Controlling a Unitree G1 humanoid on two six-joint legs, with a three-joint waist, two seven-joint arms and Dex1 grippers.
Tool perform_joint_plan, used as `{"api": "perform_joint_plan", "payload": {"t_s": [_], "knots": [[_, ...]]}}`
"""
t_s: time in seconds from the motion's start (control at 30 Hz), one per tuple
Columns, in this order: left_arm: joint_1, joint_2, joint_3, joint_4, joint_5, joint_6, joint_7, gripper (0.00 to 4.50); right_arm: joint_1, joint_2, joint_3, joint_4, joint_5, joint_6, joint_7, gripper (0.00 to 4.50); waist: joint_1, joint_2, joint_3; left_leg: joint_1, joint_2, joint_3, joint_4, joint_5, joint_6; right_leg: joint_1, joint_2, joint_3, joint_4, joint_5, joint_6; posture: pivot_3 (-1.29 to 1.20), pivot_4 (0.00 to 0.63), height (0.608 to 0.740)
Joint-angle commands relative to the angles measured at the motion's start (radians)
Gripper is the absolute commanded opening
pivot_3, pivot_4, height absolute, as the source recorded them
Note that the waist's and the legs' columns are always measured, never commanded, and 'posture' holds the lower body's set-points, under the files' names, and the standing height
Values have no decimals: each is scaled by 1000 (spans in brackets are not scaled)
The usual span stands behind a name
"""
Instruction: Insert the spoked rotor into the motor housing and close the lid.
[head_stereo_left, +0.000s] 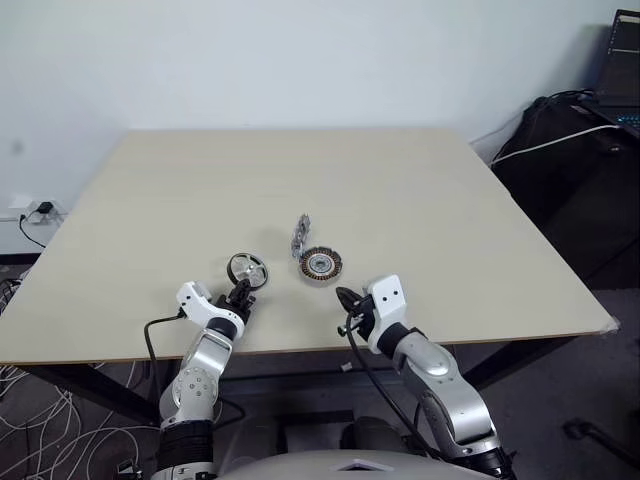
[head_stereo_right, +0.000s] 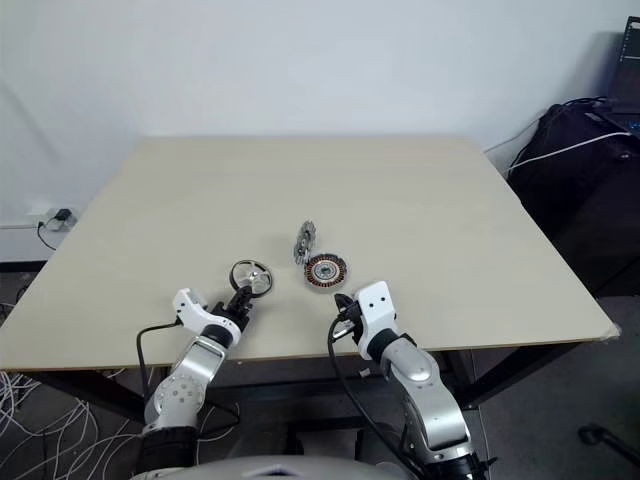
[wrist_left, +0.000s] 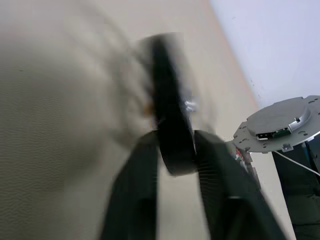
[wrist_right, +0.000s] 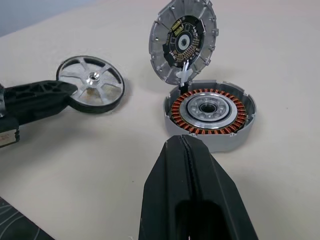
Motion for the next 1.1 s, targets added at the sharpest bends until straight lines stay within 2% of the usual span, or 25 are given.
{"api": "perform_joint_plan", "payload": {"t_s": [0.03,0.17,0.27,0.37,0.53,0.63,0.83,1.1], "knots": [[-11,-71,8,-8,-15,-13,2,383,-18,3,-13,-30,11,-15,-5,0,0,0,0,0,0,0,0,0,0,0,0,0,0,0,0,0,0,740],[-3,-72,11,-16,-28,-13,-1,383,-14,0,-14,-34,11,-14,-5,0,0,0,0,0,0,0,0,0,0,0,0,0,0,0,0,0,0,740],[35,-58,3,-69,-65,0,-66,383,0,-7,-14,-43,11,-17,-1,0,-1,0,0,0,0,0,0,0,0,0,0,0,0,0,0,0,0,740],[107,-26,-16,-162,-152,76,-152,383,21,-19,-23,-54,15,-13,0,0,-2,0,0,-1,0,0,0,0,0,-1,0,0,-1,0,0,0,0,740],[154,17,-55,-231,-239,230,-179,383,34,-26,-28,-57,16,-9,-4,0,0,0,0,0,0,0,0,0,0,0,-2,0,0,0,0,0,0,740],[127,28,-77,-218,-247,287,-183,383,41,-24,-22,-60,13,-8,-5,0,-1,0,0,0,0,0,0,0,0,0,-1,0,1,-3,5,0,0,740],[31,26,-110,-144,-237,361,-210,383,55,-30,-24,-76,12,-1,-5,0,-1,0,0,0,1,-1,0,0,-1,-1,0,0,1,-2,4,0,0,740],[-92,-50,-149,-16,-162,343,-205,383,76,-34,-26,-97,5,-3,-22,0,-1,0,0,0,-1,0,0,2,1,0,5,1,0,0,0,0,0,740]]}}
